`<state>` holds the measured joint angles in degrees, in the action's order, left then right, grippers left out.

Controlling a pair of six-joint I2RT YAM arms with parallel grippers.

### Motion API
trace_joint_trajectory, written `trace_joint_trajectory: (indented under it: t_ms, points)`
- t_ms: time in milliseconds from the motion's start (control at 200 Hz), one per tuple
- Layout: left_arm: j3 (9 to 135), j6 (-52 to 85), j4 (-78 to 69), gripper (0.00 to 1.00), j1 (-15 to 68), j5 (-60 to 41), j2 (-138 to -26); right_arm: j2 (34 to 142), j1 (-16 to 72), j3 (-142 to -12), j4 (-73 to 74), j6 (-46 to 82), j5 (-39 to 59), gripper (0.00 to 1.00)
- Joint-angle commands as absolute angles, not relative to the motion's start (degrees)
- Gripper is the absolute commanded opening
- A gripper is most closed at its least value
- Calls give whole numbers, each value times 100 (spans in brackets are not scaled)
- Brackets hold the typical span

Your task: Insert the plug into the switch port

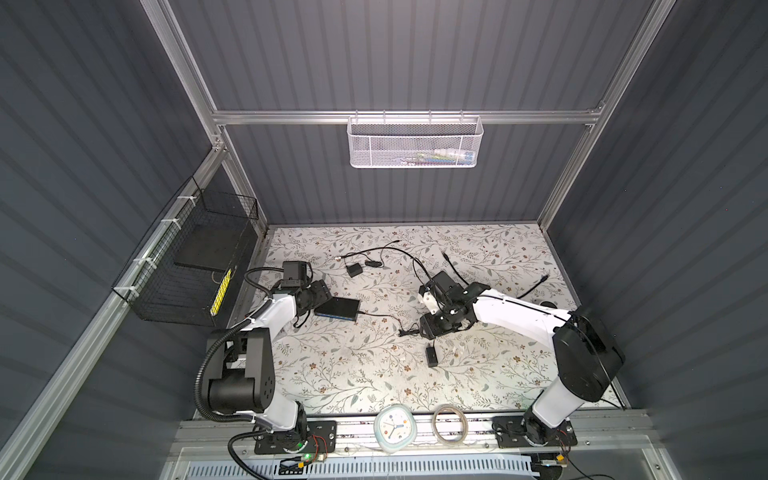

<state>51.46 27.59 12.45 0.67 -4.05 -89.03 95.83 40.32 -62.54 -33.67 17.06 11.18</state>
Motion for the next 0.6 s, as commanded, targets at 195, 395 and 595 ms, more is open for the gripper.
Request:
trace_joint_trajectory:
  t_ms: [195, 395, 595]
  points:
    - [5373, 2876, 871, 76, -88, -637, -9374, 9897, 4051, -6262, -3290, 1956, 1474, 19]
    - [5302, 2850, 730, 76, -88, -852, -9475, 9847, 4049, -7195, -4024, 1427, 1229, 0]
    - [5248, 2786, 551, 75, -81, -1141, -9591, 10577, 4043, -8715, -4586, 531, 729, 0]
